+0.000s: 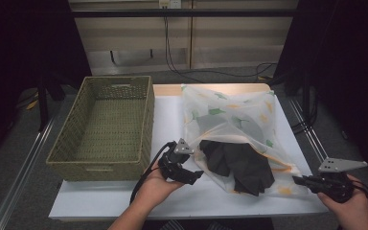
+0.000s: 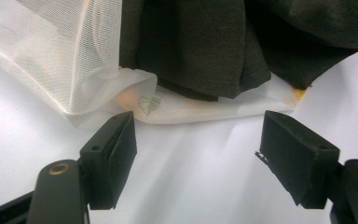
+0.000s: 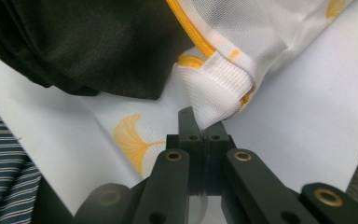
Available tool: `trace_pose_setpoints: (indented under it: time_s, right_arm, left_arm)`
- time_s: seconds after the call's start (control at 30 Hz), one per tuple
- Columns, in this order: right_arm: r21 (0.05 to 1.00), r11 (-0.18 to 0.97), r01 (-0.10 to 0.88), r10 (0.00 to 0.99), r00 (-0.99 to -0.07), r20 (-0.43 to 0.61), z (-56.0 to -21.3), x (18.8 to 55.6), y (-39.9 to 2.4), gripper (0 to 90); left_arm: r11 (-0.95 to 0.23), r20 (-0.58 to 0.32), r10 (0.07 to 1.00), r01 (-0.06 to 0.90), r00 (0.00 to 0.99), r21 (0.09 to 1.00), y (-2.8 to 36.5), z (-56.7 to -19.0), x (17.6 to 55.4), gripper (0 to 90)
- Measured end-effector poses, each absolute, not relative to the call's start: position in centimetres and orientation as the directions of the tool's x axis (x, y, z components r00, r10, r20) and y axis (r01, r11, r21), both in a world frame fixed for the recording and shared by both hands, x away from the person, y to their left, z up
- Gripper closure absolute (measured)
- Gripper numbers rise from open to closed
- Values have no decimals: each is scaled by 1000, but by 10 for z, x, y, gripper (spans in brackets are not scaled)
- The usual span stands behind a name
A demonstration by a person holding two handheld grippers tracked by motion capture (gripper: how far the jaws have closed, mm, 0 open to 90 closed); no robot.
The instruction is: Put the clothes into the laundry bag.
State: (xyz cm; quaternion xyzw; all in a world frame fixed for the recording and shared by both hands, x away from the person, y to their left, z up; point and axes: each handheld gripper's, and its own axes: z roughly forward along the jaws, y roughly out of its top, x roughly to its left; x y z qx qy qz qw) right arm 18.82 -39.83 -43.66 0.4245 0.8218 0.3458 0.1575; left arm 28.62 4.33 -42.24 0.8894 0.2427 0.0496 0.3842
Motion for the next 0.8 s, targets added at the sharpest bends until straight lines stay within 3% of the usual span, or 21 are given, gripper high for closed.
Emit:
trace_pose_setpoints:
  time_s: [0.1,0.17,0.43,0.8]
  right_arm:
    - [702,408,583,806,-591,22,-435,190,-395,883]
    - [703,405,585,812,-584,18,-435,191,-395,781]
    - [736,379,561,844,-535,-28,-426,190,-396,600]
    - [789,366,493,831,-554,-40,-404,191,-388,589]
  left_arm:
    - [-597,-89,473,393,876,700,43,-423,287,271]
    - [-588,-98,475,399,874,704,42,-424,287,271]
    - [-616,-67,489,399,870,680,37,-427,288,281]
    - [-622,-56,526,429,849,655,24,-442,304,361]
